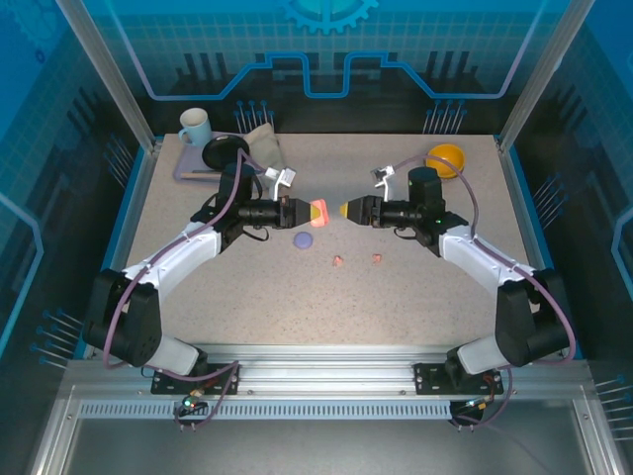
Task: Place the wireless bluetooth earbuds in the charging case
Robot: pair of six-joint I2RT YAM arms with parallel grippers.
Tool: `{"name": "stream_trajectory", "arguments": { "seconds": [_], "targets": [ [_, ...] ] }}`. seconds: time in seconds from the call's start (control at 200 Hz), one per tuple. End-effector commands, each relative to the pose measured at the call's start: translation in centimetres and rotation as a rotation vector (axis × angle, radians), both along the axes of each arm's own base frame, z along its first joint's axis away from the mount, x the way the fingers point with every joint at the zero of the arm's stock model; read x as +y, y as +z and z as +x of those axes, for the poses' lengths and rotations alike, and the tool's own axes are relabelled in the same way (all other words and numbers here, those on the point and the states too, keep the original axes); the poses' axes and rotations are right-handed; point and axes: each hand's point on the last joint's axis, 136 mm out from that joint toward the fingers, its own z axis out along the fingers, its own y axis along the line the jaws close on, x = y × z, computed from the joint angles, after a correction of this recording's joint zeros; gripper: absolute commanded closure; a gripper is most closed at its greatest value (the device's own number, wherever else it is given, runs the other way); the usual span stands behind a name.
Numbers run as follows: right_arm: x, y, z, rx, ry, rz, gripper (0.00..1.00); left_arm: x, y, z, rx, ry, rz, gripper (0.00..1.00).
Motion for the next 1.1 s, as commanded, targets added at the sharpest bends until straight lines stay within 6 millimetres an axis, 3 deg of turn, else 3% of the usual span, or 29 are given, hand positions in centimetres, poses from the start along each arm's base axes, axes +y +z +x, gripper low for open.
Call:
{"name": "stream_trajectory", "arguments": {
  "seconds": [0.0,0.34,0.625,0.93,1.096],
  "targets": [
    [1.3,0.8,-1.3,0.002,0.08,0.033,0.48,-0.5,2.6,-0.2,-0.069,-0.038,-0.044,0.92],
    [2.9,0.7,-1.4,-0.001,0.113,0.022,0.56,-1.0,3.4,-0.3,-0.084,-0.052,-0.057,0.92],
    [3.3,-0.1,-0.6,0.013,0.103,0.011,0.62,-1.5,3.8,-0.6,-0.091,-0.067,-0.06,0.92],
    [3.8,0.3,-0.3,0.01,0.116,0.026,0.67,-2.2,3.5,-0.9,-0.085,-0.088,-0.058,0.92],
    [3.9,0.3,-0.3,0.01,0.123,0.026,0.74,-2.4,3.5,-0.8,-0.087,-0.091,-0.059,0.92]
  ]
}}
